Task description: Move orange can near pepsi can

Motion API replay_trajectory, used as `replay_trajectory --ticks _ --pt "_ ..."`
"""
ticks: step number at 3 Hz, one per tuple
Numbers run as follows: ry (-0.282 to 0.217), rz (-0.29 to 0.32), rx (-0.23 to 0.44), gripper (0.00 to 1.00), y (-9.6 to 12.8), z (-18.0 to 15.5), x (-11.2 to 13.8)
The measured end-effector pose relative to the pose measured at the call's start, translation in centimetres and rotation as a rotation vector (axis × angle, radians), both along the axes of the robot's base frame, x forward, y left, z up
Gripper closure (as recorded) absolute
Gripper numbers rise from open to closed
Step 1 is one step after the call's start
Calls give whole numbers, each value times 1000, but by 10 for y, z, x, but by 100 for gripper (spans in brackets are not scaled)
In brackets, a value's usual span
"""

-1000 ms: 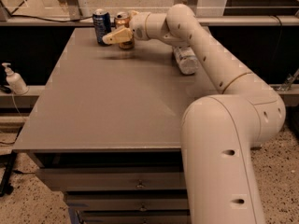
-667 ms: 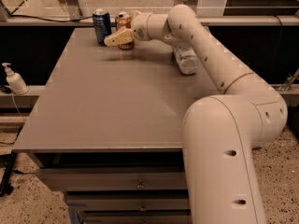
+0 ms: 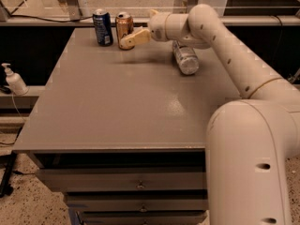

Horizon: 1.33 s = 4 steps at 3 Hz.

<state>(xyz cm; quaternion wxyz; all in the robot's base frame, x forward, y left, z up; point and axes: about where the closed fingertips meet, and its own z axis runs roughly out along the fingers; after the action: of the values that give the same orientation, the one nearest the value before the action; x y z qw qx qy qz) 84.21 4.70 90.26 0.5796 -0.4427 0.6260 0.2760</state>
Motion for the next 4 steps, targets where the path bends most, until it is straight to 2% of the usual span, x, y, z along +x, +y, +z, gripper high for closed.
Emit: replay_trajectory --ticks 1,2,4 --pt "-35 -10 -1 0 -52 19 -21" --pt "-67 14 -6 0 -98 41 -52" --pt "-111 99 -13 0 -191 71 -134"
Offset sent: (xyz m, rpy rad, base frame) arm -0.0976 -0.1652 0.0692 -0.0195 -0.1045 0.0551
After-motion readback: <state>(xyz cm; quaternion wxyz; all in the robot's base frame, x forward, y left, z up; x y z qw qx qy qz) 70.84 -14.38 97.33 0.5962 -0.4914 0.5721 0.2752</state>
